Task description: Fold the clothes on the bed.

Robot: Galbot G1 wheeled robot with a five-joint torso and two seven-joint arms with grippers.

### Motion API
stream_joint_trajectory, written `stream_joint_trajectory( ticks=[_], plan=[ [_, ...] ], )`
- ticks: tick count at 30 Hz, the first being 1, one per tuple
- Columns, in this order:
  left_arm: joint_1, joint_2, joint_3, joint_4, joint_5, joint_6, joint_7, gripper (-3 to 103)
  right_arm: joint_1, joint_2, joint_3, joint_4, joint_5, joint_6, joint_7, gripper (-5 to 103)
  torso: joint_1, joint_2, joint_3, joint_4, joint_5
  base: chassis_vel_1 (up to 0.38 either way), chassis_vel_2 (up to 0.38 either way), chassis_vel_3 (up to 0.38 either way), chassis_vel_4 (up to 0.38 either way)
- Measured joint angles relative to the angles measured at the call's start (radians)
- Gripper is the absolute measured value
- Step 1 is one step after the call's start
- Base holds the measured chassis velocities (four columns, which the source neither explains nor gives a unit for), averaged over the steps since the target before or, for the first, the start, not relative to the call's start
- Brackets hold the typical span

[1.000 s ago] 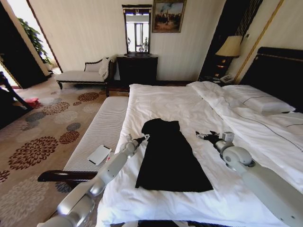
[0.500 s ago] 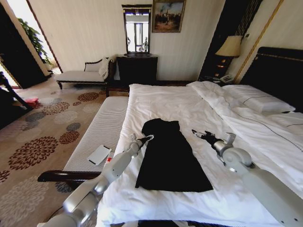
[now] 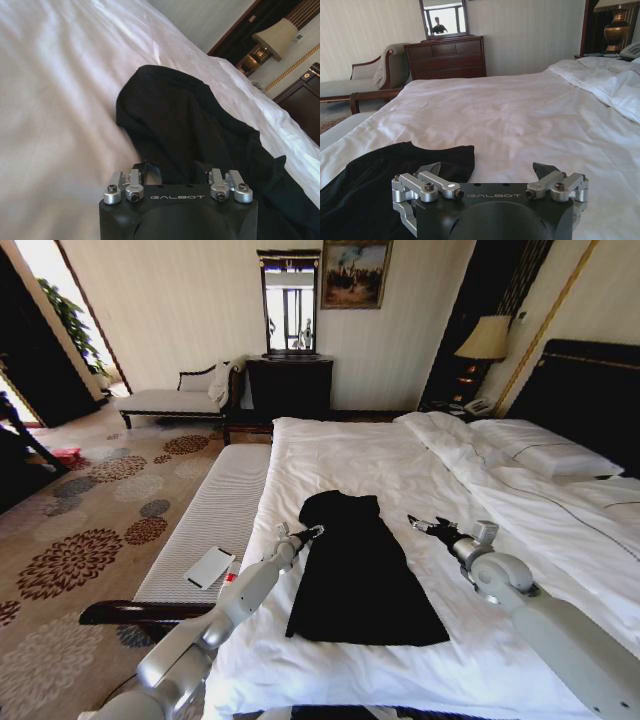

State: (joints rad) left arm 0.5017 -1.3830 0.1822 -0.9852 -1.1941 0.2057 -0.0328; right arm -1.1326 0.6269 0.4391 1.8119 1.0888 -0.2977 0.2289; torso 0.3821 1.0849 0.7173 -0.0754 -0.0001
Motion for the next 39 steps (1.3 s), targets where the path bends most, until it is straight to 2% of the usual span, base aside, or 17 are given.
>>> stream_joint_trajectory(
  ticks=[1,3,6,7,9,10,12,13,14,15,17,22,26,30,31,35,39],
  plan=[
    [0.000,0.000,0.000,0.000,0.000,0.000,0.000,56,0.000,0.000,0.000,0.000,0.000,0.000,0.000,100,0.000,0.000,0.000,0.0000,0.0000,0.000,0.000,0.000,0.000],
    [0.012,0.016,-0.002,-0.005,0.000,-0.004,-0.001,45,0.006,0.001,-0.005,0.005,0.002,-0.003,0.006,100,0.000,0.000,0.000,0.0004,0.0000,0.000,0.000,0.000,0.000],
    [0.021,0.021,-0.009,-0.005,0.003,-0.007,-0.001,40,0.007,0.000,-0.006,0.010,0.003,-0.004,0.009,100,0.000,0.000,0.000,0.0004,0.0000,0.000,0.000,0.000,0.000],
    [0.023,0.021,-0.014,-0.005,0.006,-0.008,-0.001,34,0.006,-0.001,-0.006,0.013,0.004,-0.004,0.010,100,0.000,0.000,0.000,0.0003,0.0000,0.000,0.000,0.000,0.000],
    [0.024,0.016,-0.022,0.003,0.010,-0.011,0.001,24,0.001,-0.005,-0.001,0.020,0.013,-0.005,0.013,100,0.000,0.000,0.000,0.0002,0.0000,0.000,0.000,0.000,0.000],
    [0.024,0.016,-0.022,0.003,0.010,-0.011,0.001,24,0.001,-0.005,-0.001,0.020,0.013,-0.005,0.013,100,0.000,0.000,0.000,0.0002,0.0000,0.000,0.000,0.000,0.000],
    [0.013,0.004,-0.027,0.031,0.014,-0.012,0.007,13,-0.004,-0.014,0.009,0.028,0.031,-0.009,0.019,100,0.000,0.000,0.000,0.0001,0.0000,0.000,0.000,0.000,0.000],
    [0.008,-0.002,-0.029,0.043,0.016,-0.014,0.009,13,-0.005,-0.018,0.012,0.031,0.035,-0.010,0.020,100,0.000,0.000,0.000,0.0001,0.0000,0.000,0.000,0.000,0.000],
    [0.004,-0.008,-0.031,0.053,0.017,-0.014,0.011,8,-0.005,-0.021,0.015,0.033,0.038,-0.010,0.021,100,0.000,0.000,0.000,0.0001,0.0000,0.000,0.000,0.000,0.000],
    [0.004,-0.008,-0.031,0.053,0.017,-0.014,0.011,8,-0.005,-0.021,0.015,0.033,0.038,-0.010,0.021,100,0.000,0.000,0.000,0.0001,0.0000,0.000,0.000,0.000,0.000],
    [-0.003,-0.022,-0.034,0.071,0.019,-0.015,0.011,2,-0.006,-0.028,0.020,0.040,0.050,-0.011,0.022,100,0.000,0.000,0.000,0.0003,0.0000,0.000,0.000,0.000,0.000],
    [-0.003,-0.037,-0.042,0.078,0.031,-0.019,0.012,2,-0.006,-0.031,0.022,0.046,0.051,-0.012,0.024,100,0.000,0.000,0.000,0.0002,0.0001,0.000,0.000,0.000,0.000],
    [0.015,-0.016,-0.044,0.031,0.060,-0.024,0.000,2,-0.009,-0.025,0.021,0.045,0.038,-0.012,0.022,100,0.000,0.000,0.000,-0.0001,0.0000,0.000,0.000,0.000,0.000],
    [0.035,0.055,-0.028,-0.074,0.133,-0.028,-0.037,2,-0.018,-0.010,0.019,0.042,0.017,-0.011,0.015,100,0.000,0.000,0.000,0.0002,0.0000,0.000,0.000,0.000,0.000],
    [0.035,0.055,-0.028,-0.074,0.133,-0.028,-0.037,2,-0.018,-0.010,0.019,0.042,0.017,-0.011,0.015,100,0.000,0.000,0.000,0.0002,0.0000,0.000,0.000,0.000,0.000],
    [0.040,0.143,0.005,-0.191,0.175,-0.012,-0.100,2,-0.019,0.007,0.017,0.039,0.004,-0.011,0.009,100,0.000,0.000,0.000,0.0002,0.0000,0.000,0.000,0.000,0.000],
    [0.042,0.185,0.027,-0.243,0.199,-0.003,-0.129,2,-0.024,0.012,0.020,0.042,-0.001,-0.010,0.003,100,0.000,0.000,0.000,0.0003,0.0000,0.000,0.000,0.000,0.000]
  ],
)
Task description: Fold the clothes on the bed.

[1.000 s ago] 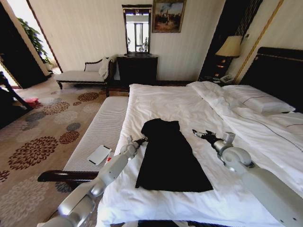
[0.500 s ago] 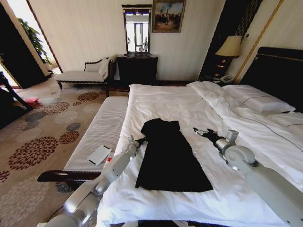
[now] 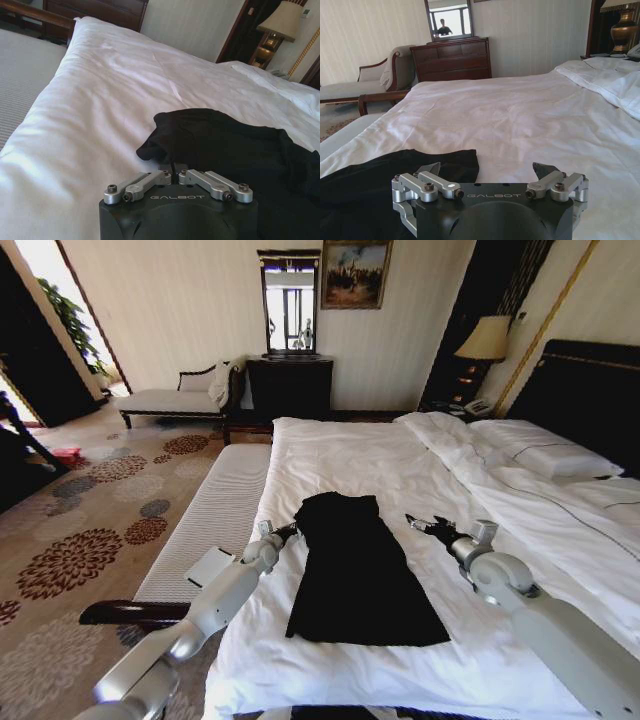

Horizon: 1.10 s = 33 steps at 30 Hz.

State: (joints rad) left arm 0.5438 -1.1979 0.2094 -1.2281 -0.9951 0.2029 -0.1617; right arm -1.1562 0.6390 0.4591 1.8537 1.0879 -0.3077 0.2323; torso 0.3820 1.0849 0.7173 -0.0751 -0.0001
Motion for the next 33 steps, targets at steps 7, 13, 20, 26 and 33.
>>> stream_joint_trajectory(
  ticks=[7,13,20,26,33],
  plan=[
    [-0.053,-0.004,0.050,0.012,0.086,0.001,-0.013,2,-0.012,0.010,0.007,0.000,-0.012,0.005,-0.015,100,0.000,0.000,0.000,0.0001,0.0000,0.000,0.000,0.000,0.000],
    [-0.192,-0.047,0.151,0.060,0.166,0.029,-0.022,2,-0.036,0.025,0.021,-0.002,-0.028,0.008,-0.027,100,0.000,0.000,0.000,-0.0004,0.0001,0.000,0.000,0.000,0.000],
    [-0.291,-0.042,0.300,0.042,0.156,0.075,-0.033,2,-0.049,0.034,0.037,-0.009,-0.038,0.010,-0.034,100,0.000,0.000,0.000,-0.0004,0.0003,0.000,0.000,0.000,0.000],
    [-0.291,-0.001,0.393,-0.019,0.154,0.119,-0.030,2,-0.051,0.033,0.046,-0.015,-0.038,0.011,-0.042,100,0.000,0.000,0.000,0.0002,0.0002,0.000,0.000,0.000,0.000],
    [-0.288,-0.038,0.442,-0.020,0.194,0.145,-0.019,17,-0.057,0.042,0.041,-0.018,-0.051,0.014,-0.052,100,0.000,0.000,0.000,-0.0001,0.0001,0.000,0.000,0.000,0.000]
  ],
)
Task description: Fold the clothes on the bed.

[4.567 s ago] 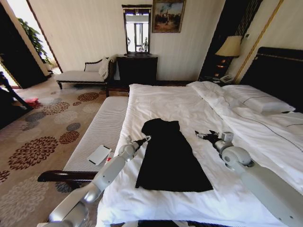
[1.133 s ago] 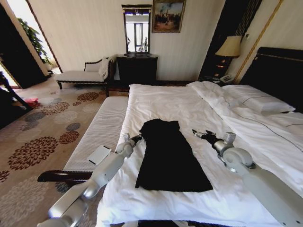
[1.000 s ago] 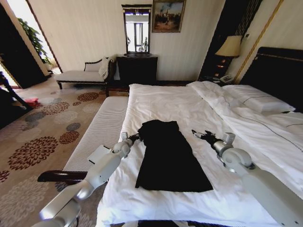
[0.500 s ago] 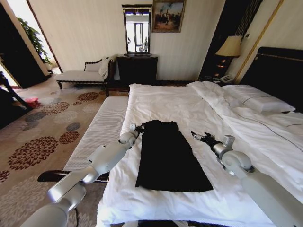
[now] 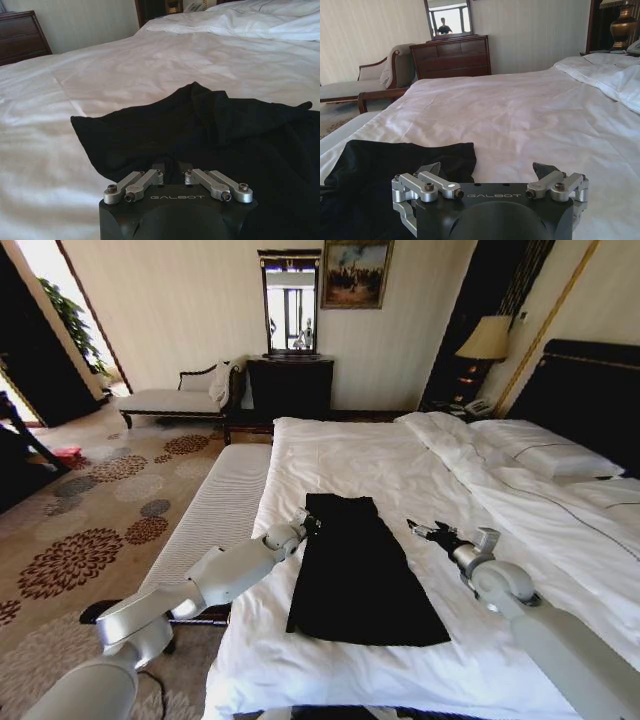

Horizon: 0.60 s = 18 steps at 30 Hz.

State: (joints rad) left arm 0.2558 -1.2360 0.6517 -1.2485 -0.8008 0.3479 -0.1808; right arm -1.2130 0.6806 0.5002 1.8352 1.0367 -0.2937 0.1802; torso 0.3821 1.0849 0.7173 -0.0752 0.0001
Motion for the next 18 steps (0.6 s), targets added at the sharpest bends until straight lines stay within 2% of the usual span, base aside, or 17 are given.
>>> stream_joint_trajectory(
  ticks=[1,3,6,9,12,15,17,18],
  plan=[
    [0.000,0.000,0.000,0.000,0.000,0.000,0.000,17,0.000,0.000,0.000,0.000,0.000,0.000,0.000,100,0.000,0.000,0.000,0.0000,0.0000,0.000,0.000,0.000,0.000],
    [0.000,-0.025,0.009,0.014,0.024,0.000,0.000,28,-0.015,0.000,0.005,0.006,-0.005,0.002,-0.005,100,0.000,0.000,0.000,-0.0003,0.0000,0.000,0.000,0.000,0.000],
    [0.001,-0.031,0.008,0.020,0.036,-0.001,-0.006,34,-0.026,0.000,0.013,0.009,-0.007,0.003,-0.008,100,0.000,0.000,0.000,-0.0006,0.0000,0.000,0.000,0.000,0.000],
    [0.013,-0.001,-0.014,-0.003,0.051,-0.003,-0.021,50,-0.044,0.000,0.026,0.010,-0.013,0.004,-0.012,100,0.000,0.000,0.000,-0.0001,0.0000,0.000,0.000,0.000,0.000],
    [0.023,0.028,-0.026,-0.033,0.055,-0.005,-0.032,56,-0.047,0.000,0.027,0.008,-0.016,0.006,-0.014,100,0.000,0.000,0.000,0.0002,0.0000,0.000,0.000,0.000,0.000],
    [0.046,0.056,-0.055,-0.073,0.054,-0.017,-0.049,72,-0.041,0.006,0.016,0.007,-0.020,0.007,-0.016,100,0.000,0.000,0.000,0.0001,-0.0001,0.000,0.000,0.000,0.000],
    [0.056,0.064,-0.068,-0.091,0.051,-0.021,-0.054,72,-0.037,0.007,0.012,0.007,-0.022,0.007,-0.016,100,0.000,0.000,0.000,0.0001,-0.0002,0.000,0.000,0.000,0.000],
    [0.074,0.081,-0.091,-0.124,0.048,-0.026,-0.065,77,-0.031,0.008,0.006,0.008,-0.023,0.007,-0.016,100,0.000,0.000,0.000,-0.0001,-0.0002,0.000,0.000,0.000,0.000]
  ],
)
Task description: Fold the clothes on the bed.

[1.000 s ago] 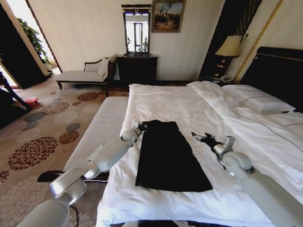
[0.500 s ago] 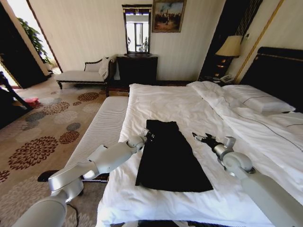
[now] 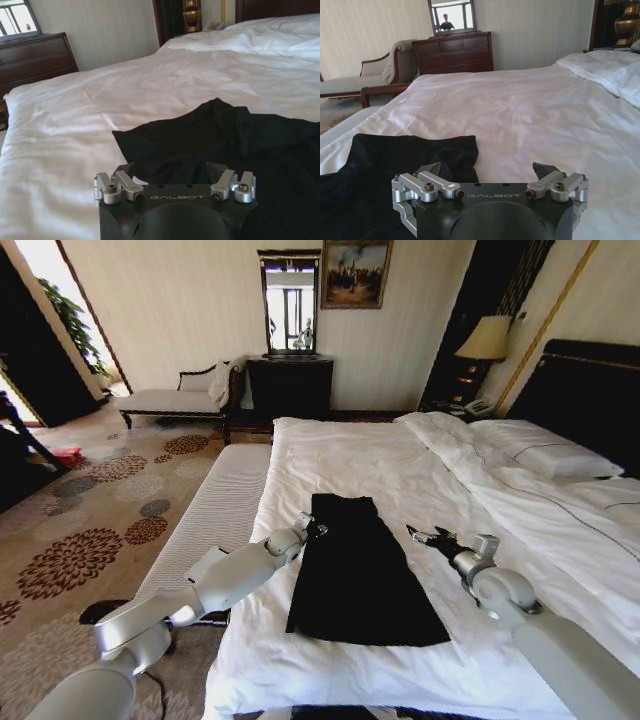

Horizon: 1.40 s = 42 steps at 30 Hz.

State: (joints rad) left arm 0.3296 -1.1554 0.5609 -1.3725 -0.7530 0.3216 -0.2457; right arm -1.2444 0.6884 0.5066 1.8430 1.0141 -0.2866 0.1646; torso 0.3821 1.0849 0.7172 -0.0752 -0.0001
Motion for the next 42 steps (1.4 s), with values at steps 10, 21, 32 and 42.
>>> stream_joint_trajectory(
  ticks=[10,21,32,42],
  plan=[
    [0.154,0.071,-0.176,-0.026,-0.225,-0.029,-0.010,100,0.000,-0.004,-0.007,0.004,-0.009,-0.001,0.001,100,0.000,0.000,0.000,0.0005,-0.0001,0.000,0.000,0.000,0.000],
    [0.182,-0.048,-0.269,0.168,-0.313,-0.141,0.236,100,-0.021,-0.014,-0.007,0.005,-0.017,-0.001,0.001,100,0.000,0.000,0.000,-0.0002,0.0000,0.000,0.000,0.000,0.000],
    [0.151,-0.185,-0.353,0.296,-0.350,-0.155,0.272,100,-0.051,-0.025,0.003,0.001,-0.025,-0.003,-0.003,100,0.000,0.000,0.000,-0.0001,0.0003,0.000,0.000,0.000,0.000],
    [0.095,-0.270,-0.369,0.430,-0.331,-0.169,0.296,100,-0.045,-0.032,-0.003,0.004,-0.023,-0.009,0.002,100,0.000,0.000,0.000,0.0000,0.0003,0.000,0.000,0.000,0.000]
  ],
)
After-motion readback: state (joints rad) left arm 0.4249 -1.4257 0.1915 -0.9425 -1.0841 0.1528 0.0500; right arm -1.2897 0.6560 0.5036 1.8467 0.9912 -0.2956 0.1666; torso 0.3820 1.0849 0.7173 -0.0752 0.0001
